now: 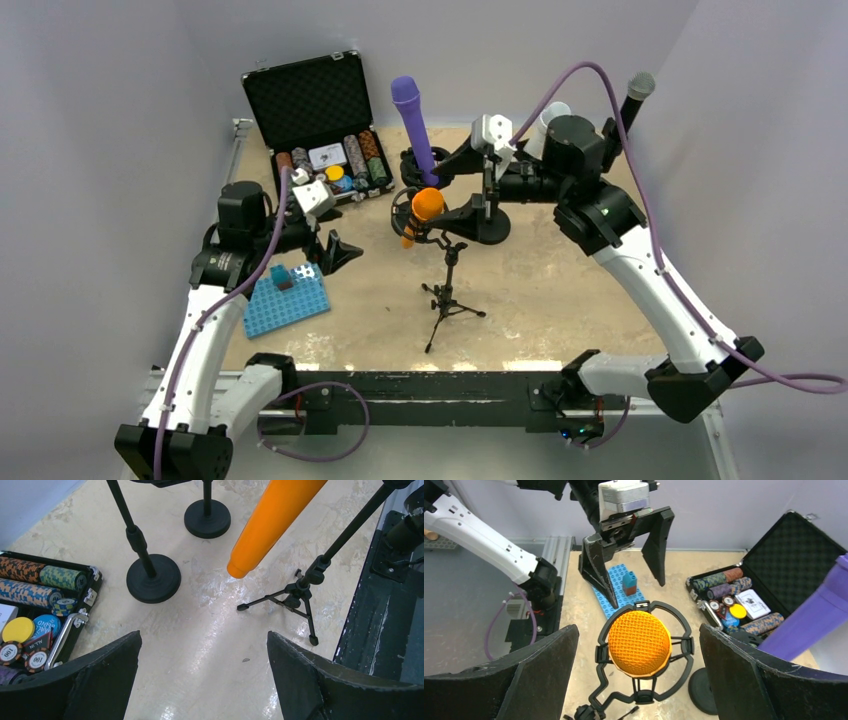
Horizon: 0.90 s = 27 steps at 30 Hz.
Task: Remove the microphone from the stand
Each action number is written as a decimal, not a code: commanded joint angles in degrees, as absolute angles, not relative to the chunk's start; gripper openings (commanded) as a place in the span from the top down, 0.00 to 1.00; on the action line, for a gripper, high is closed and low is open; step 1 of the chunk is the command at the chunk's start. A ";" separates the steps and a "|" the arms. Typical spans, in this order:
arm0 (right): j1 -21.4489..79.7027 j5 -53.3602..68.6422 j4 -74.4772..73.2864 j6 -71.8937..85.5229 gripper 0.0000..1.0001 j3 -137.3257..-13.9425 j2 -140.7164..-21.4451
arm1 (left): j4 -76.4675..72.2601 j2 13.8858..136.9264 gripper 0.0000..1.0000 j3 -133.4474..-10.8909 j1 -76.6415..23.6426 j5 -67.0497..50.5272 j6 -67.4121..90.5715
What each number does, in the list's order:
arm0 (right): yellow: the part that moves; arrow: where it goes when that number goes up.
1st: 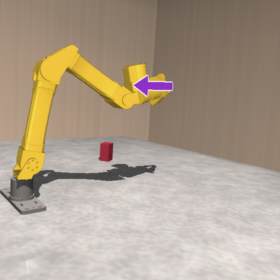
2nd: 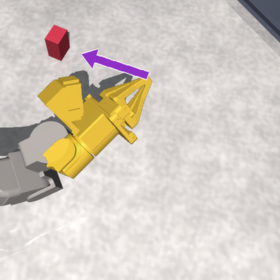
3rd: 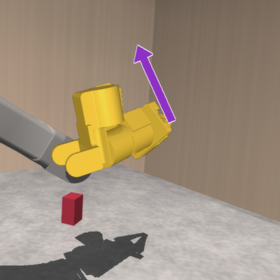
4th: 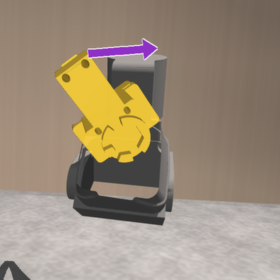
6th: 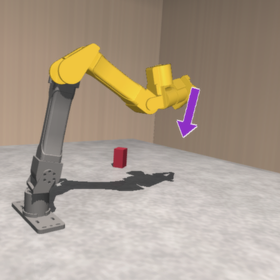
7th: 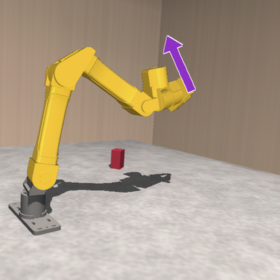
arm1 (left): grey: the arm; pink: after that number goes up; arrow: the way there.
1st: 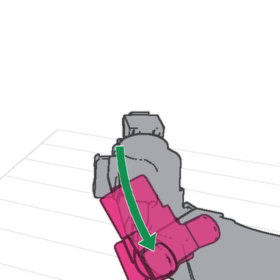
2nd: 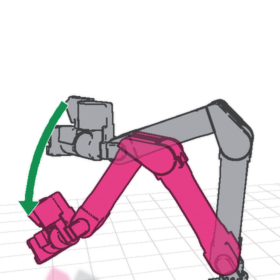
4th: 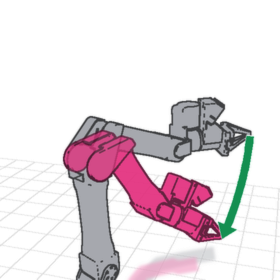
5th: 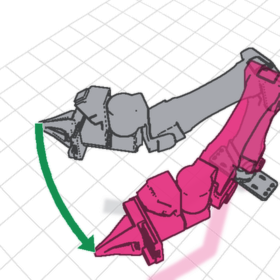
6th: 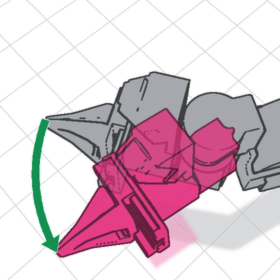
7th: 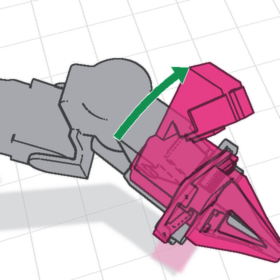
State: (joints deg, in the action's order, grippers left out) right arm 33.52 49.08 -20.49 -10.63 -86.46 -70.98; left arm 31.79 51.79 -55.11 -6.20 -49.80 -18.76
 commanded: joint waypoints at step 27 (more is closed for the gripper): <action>37.27 48.28 -20.42 -16.08 0.12 -83.80 -73.73 | 32.51 52.82 0.01 -61.02 -7.84 -50.04 -24.18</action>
State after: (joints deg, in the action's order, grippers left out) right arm 36.86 49.58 -21.41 -14.98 -84.33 -74.56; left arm 32.82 52.53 -58.35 -7.31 -49.32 -22.28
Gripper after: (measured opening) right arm 0.898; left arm 0.989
